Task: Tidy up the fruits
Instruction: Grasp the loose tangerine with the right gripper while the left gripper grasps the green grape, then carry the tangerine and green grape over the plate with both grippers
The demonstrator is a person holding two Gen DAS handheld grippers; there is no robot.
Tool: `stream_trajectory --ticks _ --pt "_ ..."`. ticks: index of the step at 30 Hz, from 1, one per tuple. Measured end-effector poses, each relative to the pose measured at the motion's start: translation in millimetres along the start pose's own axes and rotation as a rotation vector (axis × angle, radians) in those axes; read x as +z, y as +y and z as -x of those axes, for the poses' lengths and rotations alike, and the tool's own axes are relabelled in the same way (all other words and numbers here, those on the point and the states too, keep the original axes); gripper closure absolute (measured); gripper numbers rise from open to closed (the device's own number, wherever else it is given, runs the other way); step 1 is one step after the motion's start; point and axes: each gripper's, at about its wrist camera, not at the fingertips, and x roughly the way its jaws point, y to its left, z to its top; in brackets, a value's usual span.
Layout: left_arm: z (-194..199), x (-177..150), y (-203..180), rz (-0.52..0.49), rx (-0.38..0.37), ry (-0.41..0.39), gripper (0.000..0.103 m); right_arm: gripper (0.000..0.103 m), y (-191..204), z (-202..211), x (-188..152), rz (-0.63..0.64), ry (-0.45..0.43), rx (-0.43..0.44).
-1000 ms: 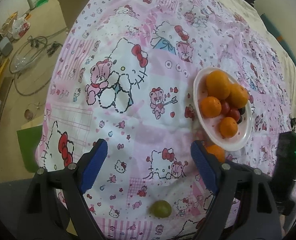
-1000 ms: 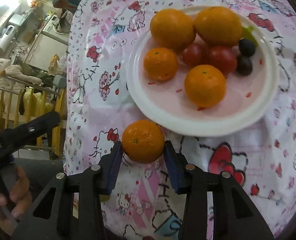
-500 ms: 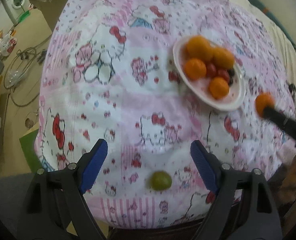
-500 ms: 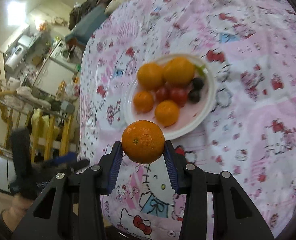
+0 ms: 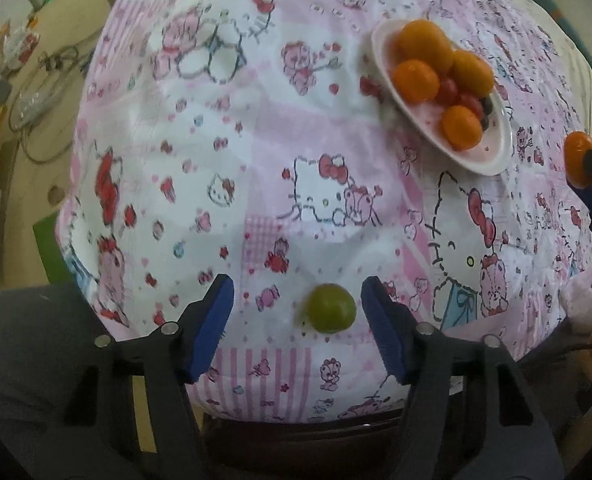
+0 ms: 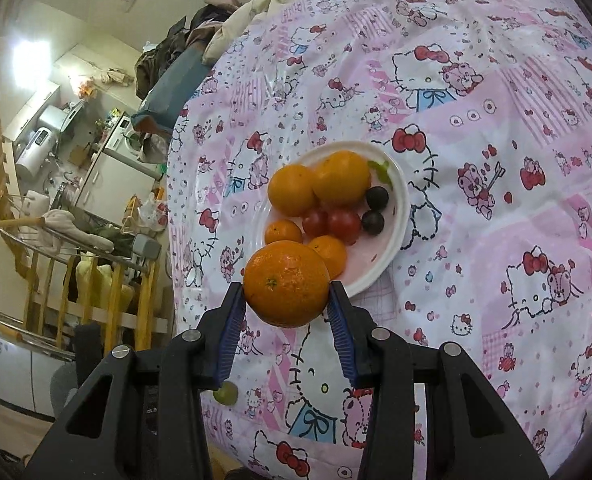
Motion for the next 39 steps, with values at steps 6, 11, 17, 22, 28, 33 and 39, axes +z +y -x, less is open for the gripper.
stream_trajectory --ticks 6,11,17,22,28,33,39 --pt "-14.6 -5.6 -8.9 -0.008 -0.013 0.045 0.049 0.059 -0.7 -1.0 -0.2 -0.007 0.004 0.001" --pt "-24.6 -10.2 -26.5 -0.060 0.025 0.057 0.055 0.059 -1.4 -1.6 0.6 -0.013 0.006 0.000" --pt "-32.6 -13.9 -39.8 -0.121 0.114 0.076 0.076 0.059 -1.9 -1.6 1.0 -0.012 0.006 0.000" --pt "-30.2 -8.7 -59.9 -0.151 0.128 0.063 0.080 0.059 -3.4 0.9 1.6 -0.020 -0.002 0.005" --pt "2.5 15.9 -77.6 -0.184 0.095 -0.008 0.080 0.059 -6.3 4.3 6.1 -0.029 -0.010 -0.002" --pt "26.7 48.0 -107.4 -0.241 0.079 -0.080 0.080 0.059 -13.8 5.3 10.8 -0.051 -0.021 -0.021" --pt "32.2 78.2 -116.5 -0.283 0.065 -0.120 0.080 0.059 -22.9 8.6 19.9 -0.066 -0.037 -0.050"
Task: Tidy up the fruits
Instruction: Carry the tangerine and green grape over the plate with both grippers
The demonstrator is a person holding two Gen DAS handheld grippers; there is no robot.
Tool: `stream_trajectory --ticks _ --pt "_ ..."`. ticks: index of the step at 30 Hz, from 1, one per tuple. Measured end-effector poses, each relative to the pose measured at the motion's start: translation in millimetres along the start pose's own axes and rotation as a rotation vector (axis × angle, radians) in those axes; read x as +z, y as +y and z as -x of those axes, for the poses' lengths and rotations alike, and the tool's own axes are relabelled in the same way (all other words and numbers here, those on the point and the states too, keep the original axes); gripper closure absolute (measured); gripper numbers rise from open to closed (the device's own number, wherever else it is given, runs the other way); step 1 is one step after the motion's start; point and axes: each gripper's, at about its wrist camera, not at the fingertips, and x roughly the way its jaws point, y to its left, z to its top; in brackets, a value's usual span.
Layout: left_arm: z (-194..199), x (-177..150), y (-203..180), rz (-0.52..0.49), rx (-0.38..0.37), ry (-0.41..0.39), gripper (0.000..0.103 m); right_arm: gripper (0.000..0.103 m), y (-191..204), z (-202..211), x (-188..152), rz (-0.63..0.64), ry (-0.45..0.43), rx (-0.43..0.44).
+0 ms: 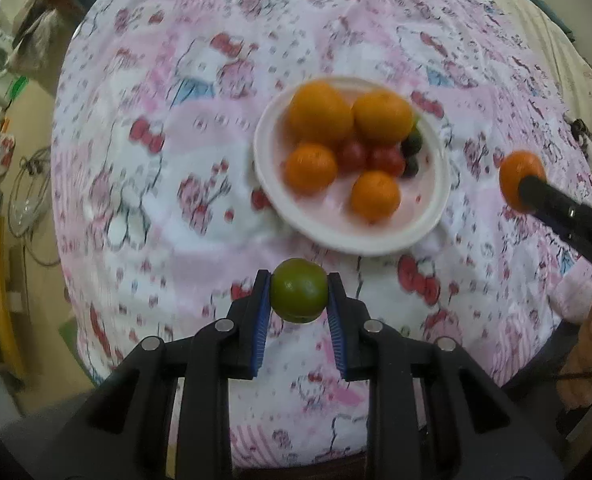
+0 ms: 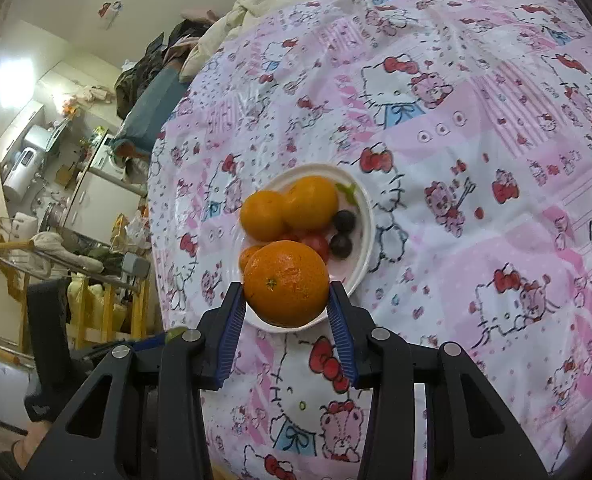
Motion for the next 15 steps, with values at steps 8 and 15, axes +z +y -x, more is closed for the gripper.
stream_trajectory --ticks 8,15 --pt "-15.1 29.4 -0.8 -0.034 -0.007 -0.009 0.080 0.059 -8.9 -4.9 17.2 0.006 0.011 -0.044" --pt "-27.9 41.0 1.9 -0.034 -0.033 -0.024 0.080 0.059 -15.4 -24.3 40.8 0.020 0.079 -0.071"
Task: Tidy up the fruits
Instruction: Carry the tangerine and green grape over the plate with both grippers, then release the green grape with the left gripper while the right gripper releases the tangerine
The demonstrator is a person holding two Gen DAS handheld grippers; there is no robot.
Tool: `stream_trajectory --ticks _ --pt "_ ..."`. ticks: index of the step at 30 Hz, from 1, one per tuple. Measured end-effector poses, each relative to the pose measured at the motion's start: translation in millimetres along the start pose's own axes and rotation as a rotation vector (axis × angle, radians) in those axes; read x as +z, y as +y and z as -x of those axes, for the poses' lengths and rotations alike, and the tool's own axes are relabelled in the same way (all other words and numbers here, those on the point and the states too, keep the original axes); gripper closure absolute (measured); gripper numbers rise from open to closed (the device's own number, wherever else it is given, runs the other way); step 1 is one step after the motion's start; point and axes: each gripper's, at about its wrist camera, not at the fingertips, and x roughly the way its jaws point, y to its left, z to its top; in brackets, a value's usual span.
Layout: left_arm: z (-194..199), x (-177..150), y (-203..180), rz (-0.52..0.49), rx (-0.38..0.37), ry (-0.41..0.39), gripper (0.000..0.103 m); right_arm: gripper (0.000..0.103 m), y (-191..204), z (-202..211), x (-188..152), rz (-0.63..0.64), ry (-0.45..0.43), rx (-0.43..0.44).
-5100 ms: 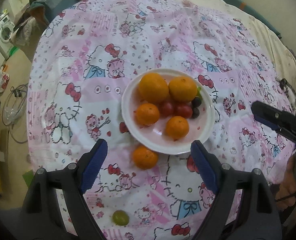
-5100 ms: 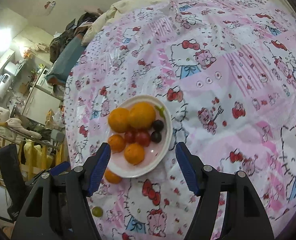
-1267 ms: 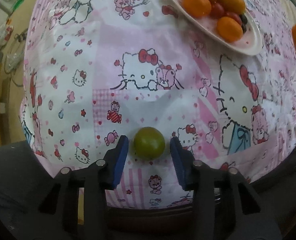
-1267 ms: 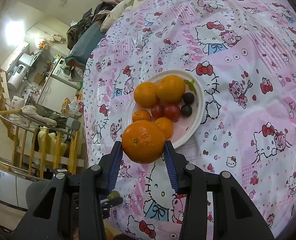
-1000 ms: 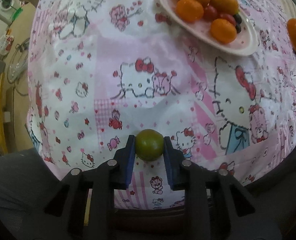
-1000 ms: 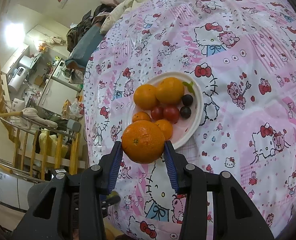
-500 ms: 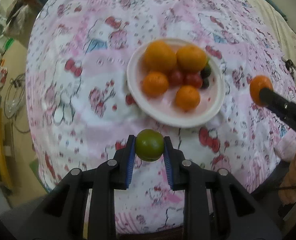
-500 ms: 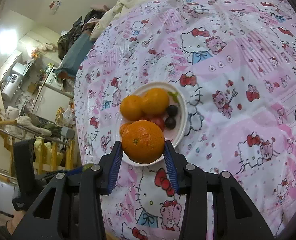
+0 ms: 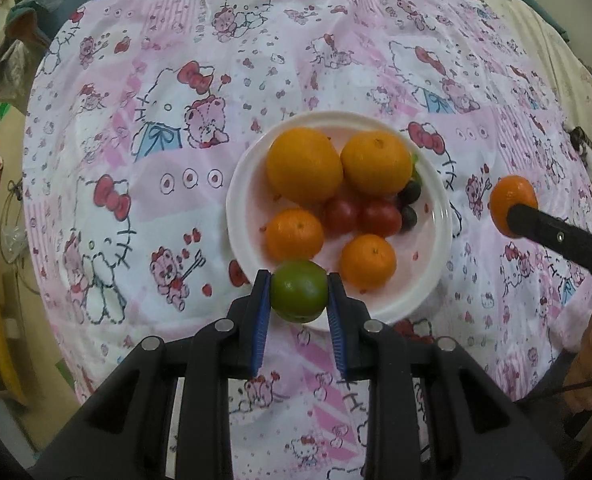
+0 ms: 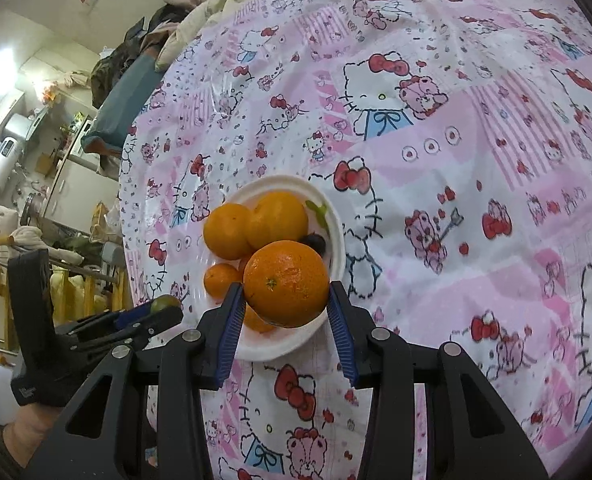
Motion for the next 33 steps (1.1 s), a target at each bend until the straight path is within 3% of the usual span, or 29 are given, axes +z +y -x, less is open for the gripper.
stream_trajectory --ticks 7,12,20,33 --pt "-15.8 2.1 3.4 0.018 -0.064 0.015 0.080 0.059 -4.1 -24.3 19.4 0.011 0.039 0.007" --pt "-28.0 1.9 -6.7 -0.007 -0.069 0.033 0.080 0.059 -10.2 -47.1 19.1 -0.021 0.090 0.011" --pt "-42.6 -6.1 -20.0 -0.087 0.003 0.021 0.079 0.059 -5.4 -67.1 12.0 0.009 0.125 -0.009" --pt "-47.2 -6.7 -20.0 -0.086 -0.009 0.039 0.079 0.057 -4.5 -78.7 13.2 0.013 0.140 -0.038"
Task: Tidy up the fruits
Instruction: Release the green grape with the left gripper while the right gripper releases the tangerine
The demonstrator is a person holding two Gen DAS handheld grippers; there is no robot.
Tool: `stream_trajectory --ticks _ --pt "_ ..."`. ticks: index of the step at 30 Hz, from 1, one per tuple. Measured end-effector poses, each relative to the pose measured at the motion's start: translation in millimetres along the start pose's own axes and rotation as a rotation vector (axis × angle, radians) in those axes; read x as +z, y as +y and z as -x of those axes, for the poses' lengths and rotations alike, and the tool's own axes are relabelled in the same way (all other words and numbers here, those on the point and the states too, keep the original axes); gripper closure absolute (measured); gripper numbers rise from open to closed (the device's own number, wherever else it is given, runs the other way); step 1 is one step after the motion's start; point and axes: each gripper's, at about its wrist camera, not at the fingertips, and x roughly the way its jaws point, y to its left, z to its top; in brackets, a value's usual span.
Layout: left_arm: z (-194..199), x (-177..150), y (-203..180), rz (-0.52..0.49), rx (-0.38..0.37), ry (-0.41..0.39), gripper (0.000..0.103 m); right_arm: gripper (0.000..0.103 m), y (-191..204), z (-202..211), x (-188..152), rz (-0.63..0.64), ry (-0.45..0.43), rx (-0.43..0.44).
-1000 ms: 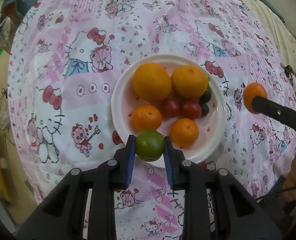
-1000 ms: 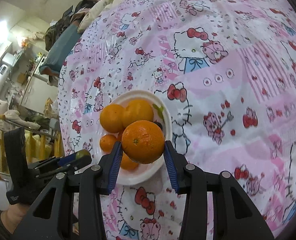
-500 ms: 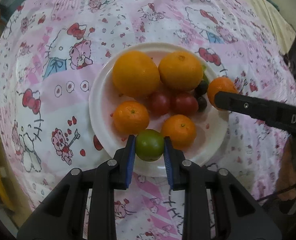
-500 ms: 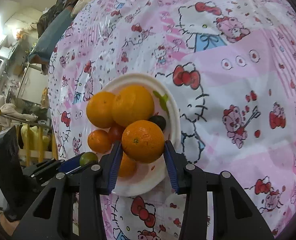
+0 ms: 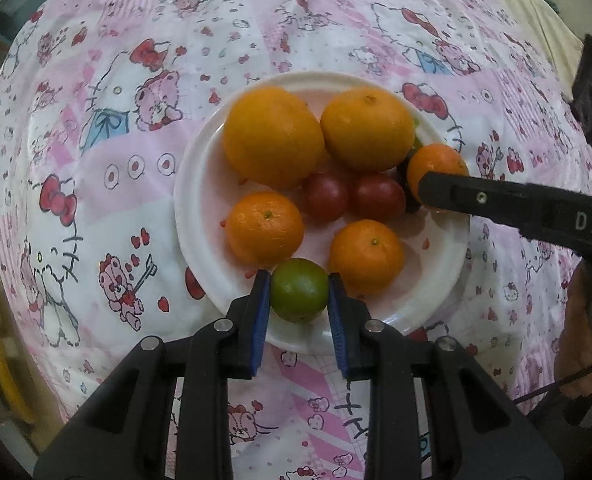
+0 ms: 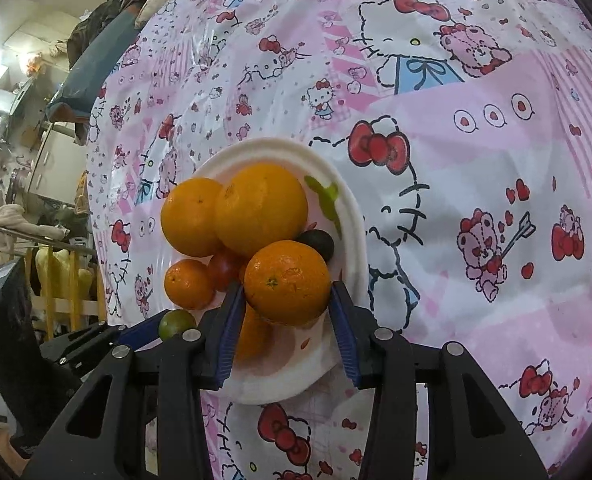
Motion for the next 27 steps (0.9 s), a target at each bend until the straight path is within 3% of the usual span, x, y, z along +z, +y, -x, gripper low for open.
stream_trajectory --ticks 3,5,6,7,8,10,14,18,27 --pt "0.7 -0.1 1.1 0.000 0.034 -0.012 0.074 0.057 -1.0 -0.8 0.0 -0.004 0.007 0.001" --pt "1.4 0.8 3.9 0.015 0.035 -0.013 0.054 0.056 -1.1 -0.6 -0.1 -0.002 0.009 0.001" --pt "2.8 0.8 5.1 0.024 0.028 -0.022 0.039 0.052 -0.9 0.3 0.1 -0.002 0.004 0.006" --pt "5.5 0.9 5.8 0.031 0.020 -0.036 0.030 0.043 -0.4 1.5 0.4 -0.002 -0.002 0.015" --pt "7.7 1.2 5.2 0.029 0.021 -0.046 0.028 0.039 -0.4 3.5 0.1 0.000 -0.010 0.025" --pt "10.5 1.6 3.2 0.013 0.026 -0.056 0.027 0.031 1.6 7.7 0.6 0.011 -0.022 0.024" --pt "17.6 -1.5 5.1 0.016 0.017 -0.068 0.027 0.028 4.2 19.4 3.0 0.011 -0.043 0.047" --pt "36.9 -9.7 10.1 0.038 0.019 -0.134 0.027 0.018 13.3 37.7 1.6 0.047 -0.097 0.023" --pt "78.0 -24.0 28.9 0.118 0.062 -0.278 0.027 0.015 32.0 78.8 -20.3 0.088 -0.216 0.013"
